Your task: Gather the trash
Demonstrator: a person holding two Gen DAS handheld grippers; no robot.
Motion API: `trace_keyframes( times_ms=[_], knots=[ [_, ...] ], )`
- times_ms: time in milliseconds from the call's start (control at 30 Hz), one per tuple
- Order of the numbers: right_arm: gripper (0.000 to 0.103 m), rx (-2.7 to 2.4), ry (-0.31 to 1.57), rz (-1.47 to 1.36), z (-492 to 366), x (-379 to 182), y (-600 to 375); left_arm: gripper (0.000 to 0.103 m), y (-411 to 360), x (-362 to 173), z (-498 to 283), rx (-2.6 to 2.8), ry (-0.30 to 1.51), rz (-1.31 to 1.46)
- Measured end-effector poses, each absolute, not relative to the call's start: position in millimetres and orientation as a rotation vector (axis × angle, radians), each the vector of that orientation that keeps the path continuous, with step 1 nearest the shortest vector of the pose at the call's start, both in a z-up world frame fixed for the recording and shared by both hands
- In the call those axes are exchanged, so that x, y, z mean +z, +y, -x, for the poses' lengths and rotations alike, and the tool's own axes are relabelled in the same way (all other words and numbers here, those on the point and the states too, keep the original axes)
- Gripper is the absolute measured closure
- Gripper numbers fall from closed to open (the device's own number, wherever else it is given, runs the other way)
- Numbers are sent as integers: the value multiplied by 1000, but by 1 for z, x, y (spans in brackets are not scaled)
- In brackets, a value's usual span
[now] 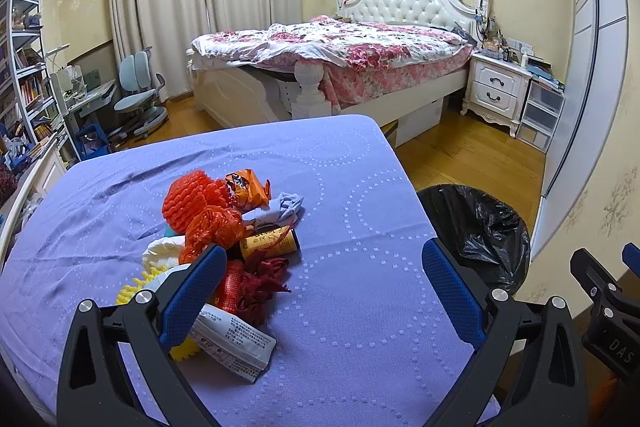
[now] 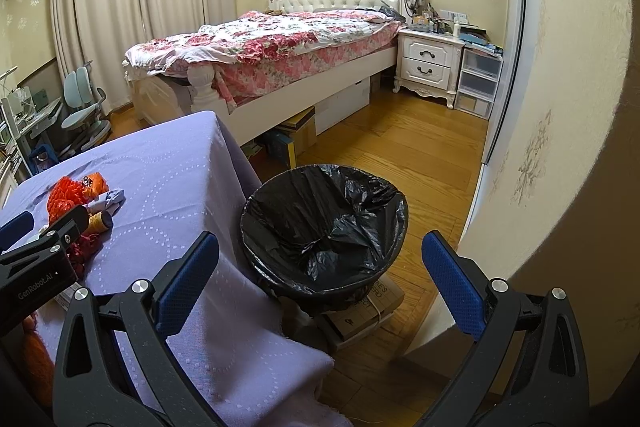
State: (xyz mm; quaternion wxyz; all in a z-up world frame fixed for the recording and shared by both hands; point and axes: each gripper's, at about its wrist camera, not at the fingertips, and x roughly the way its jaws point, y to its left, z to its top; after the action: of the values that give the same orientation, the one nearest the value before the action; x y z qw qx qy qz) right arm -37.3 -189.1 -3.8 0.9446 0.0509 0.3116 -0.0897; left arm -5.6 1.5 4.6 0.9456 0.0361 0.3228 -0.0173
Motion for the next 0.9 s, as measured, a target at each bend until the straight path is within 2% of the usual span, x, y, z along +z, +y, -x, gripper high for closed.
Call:
trace_keyframes(
  times_ms=[900],
  knots=[
    [4,-178,640,-112,39,-4,-193,5,2,3,5,-44,661,-62]
  ],
)
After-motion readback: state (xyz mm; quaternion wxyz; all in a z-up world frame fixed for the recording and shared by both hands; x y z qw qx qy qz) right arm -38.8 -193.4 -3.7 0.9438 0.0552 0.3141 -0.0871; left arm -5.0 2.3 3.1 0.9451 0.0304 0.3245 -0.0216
